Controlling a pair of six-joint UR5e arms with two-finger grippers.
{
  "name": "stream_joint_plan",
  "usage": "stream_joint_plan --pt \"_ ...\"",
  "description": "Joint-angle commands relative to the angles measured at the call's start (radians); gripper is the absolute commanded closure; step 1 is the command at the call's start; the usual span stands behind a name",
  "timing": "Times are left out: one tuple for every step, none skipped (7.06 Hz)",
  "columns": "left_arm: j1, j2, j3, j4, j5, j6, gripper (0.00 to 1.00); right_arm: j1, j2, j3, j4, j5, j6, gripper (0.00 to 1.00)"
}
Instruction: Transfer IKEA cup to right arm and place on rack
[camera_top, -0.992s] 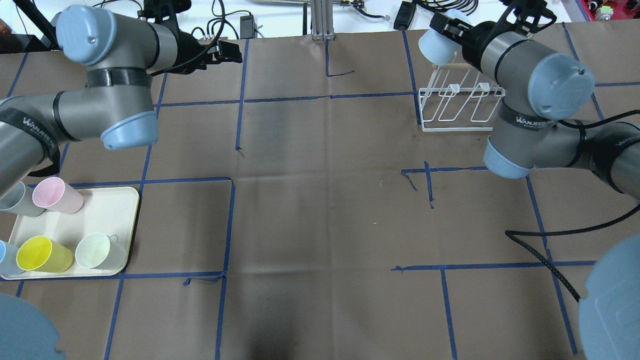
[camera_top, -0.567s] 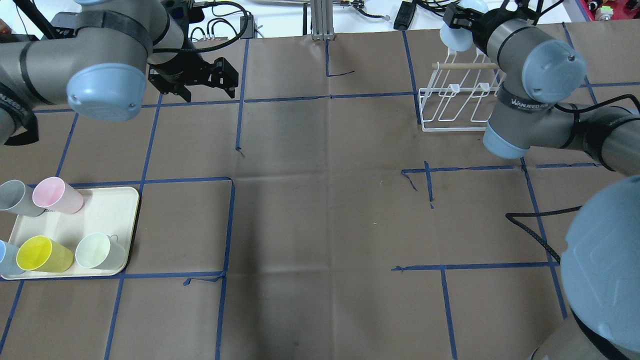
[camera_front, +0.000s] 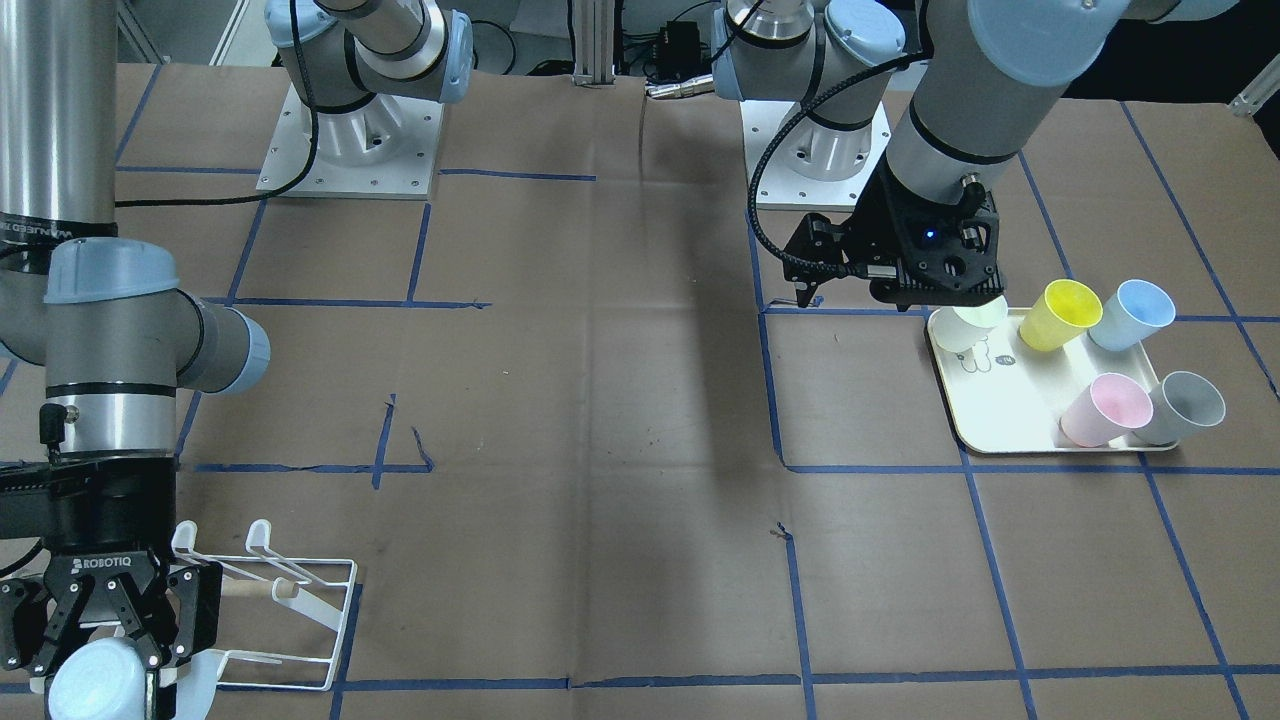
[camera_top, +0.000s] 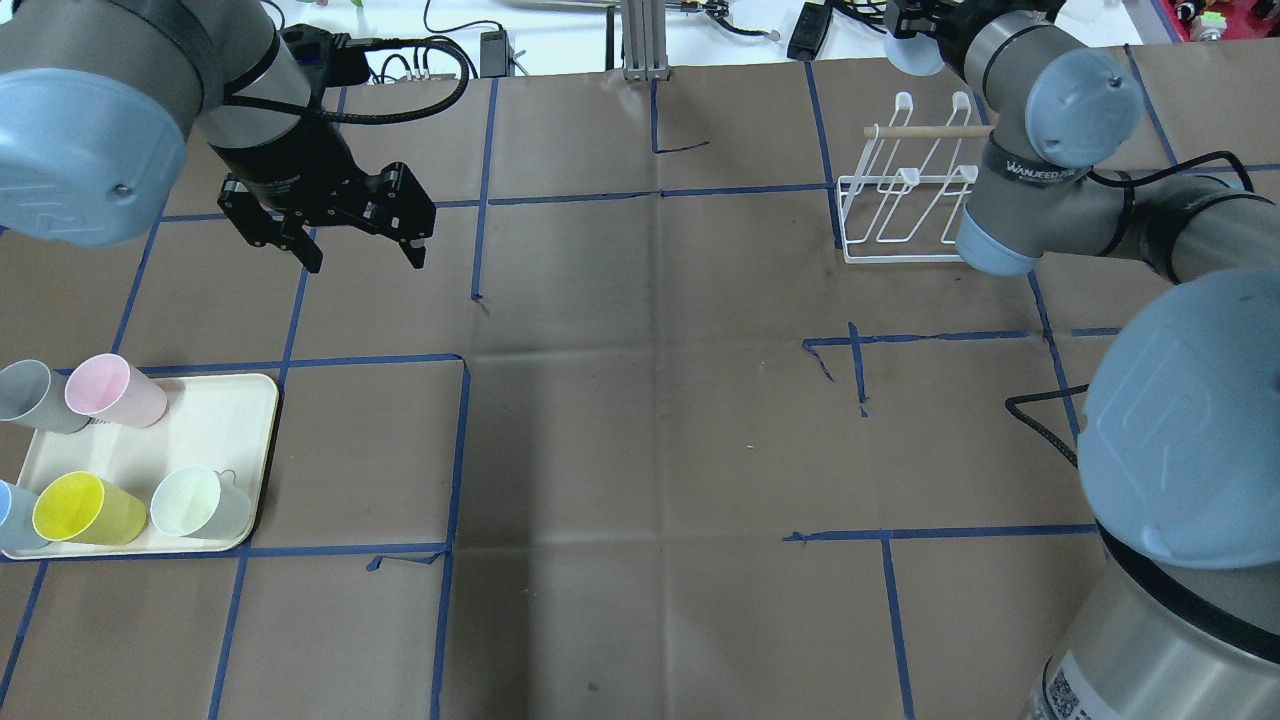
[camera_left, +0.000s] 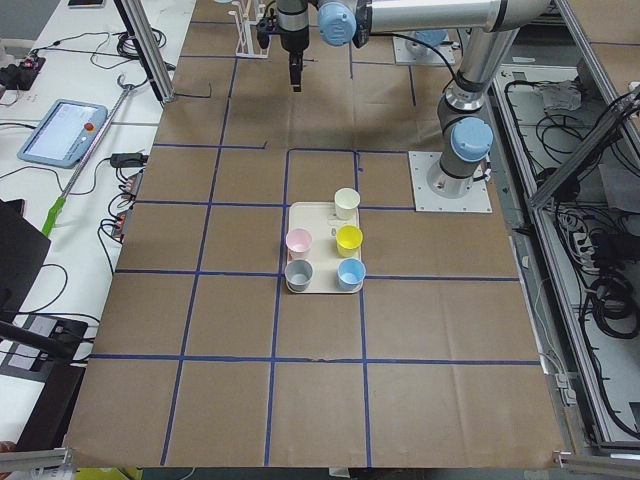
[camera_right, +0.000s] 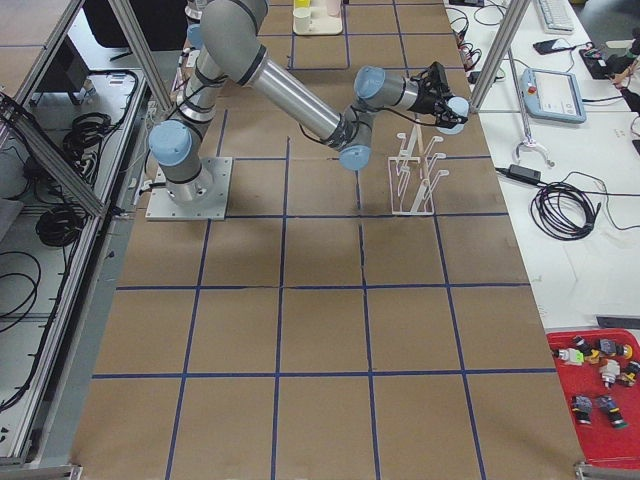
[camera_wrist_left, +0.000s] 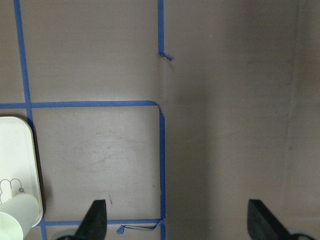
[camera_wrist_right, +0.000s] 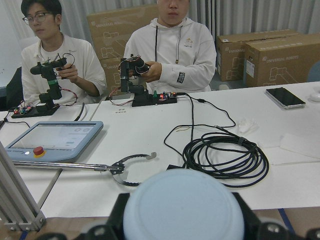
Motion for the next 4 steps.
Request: stream_joint_plan --pt "0.005 0.033 -0.017 -0.028 0.003 0.010 0.01 0.005 0.014 0.002 0.007 0.000 -0.002 0.69" --pt "0.012 0.063 -0.077 -0.027 0.037 0.024 0.01 0.005 0.020 0.020 0.007 0.001 -0.002 0.69" --pt "0.058 0.105 -0.138 -0.018 0.086 0.041 0.01 0.005 0.026 0.040 0.007 0.003 -0.003 0.69" --pt "0.151 0.151 -0.189 -0.019 0.086 0.146 0.01 0.005 0.028 0.052 0.009 0.003 -0.002 0.69"
